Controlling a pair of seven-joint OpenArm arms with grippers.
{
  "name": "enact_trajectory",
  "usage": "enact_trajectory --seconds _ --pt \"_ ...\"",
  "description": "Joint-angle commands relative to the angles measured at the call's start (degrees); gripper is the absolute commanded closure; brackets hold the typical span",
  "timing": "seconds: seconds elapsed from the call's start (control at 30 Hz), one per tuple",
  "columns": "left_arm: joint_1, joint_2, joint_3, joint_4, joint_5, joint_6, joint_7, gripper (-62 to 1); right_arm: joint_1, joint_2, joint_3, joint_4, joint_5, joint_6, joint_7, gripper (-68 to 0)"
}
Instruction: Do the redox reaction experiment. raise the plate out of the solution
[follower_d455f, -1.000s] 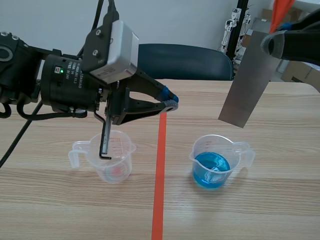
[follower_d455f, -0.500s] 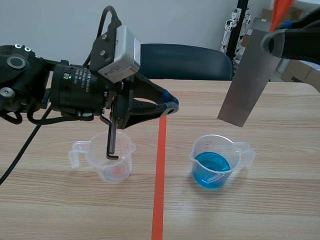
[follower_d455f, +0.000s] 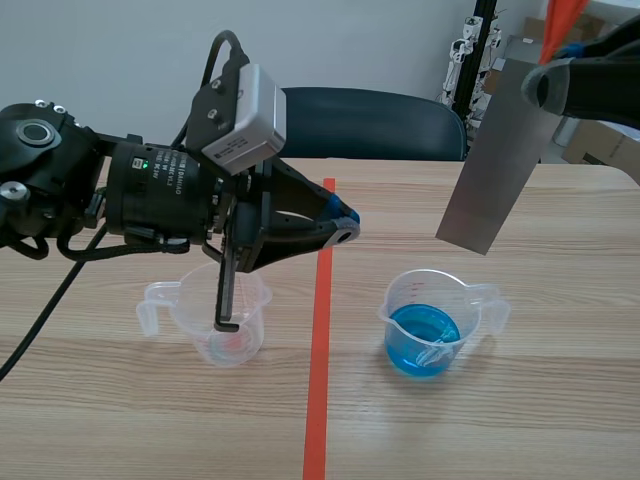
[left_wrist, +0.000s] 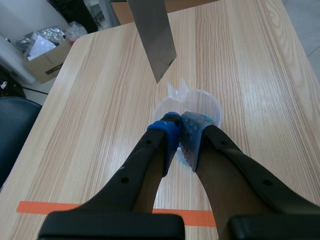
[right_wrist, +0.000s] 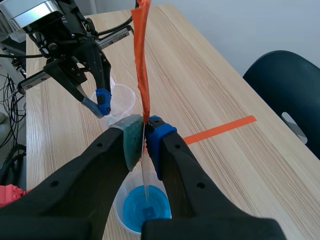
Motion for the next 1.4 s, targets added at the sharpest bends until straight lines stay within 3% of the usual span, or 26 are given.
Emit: enact_trajectory --seconds 0.0,0.57,1.37 --pt "-0.11 0.15 -0.11 0.72 -1.51 -0.26 0.42 -4.0 0.94 0.76 1.07 0.11 1.27 0.68 1.29 -0.6" --pt "0.04 0.13 -0.11 0.72 -3.39 -0.26 2.54 -4.0 0.94 0.76 1.07 0.11 2.29 0.68 1.29 -0.6" --pt "0.37 0.15 -0.11 0.72 -3.43 -0.26 2.82 -4.0 0.94 0.76 1.07 0.11 2.27 0.68 1.27 -0.6"
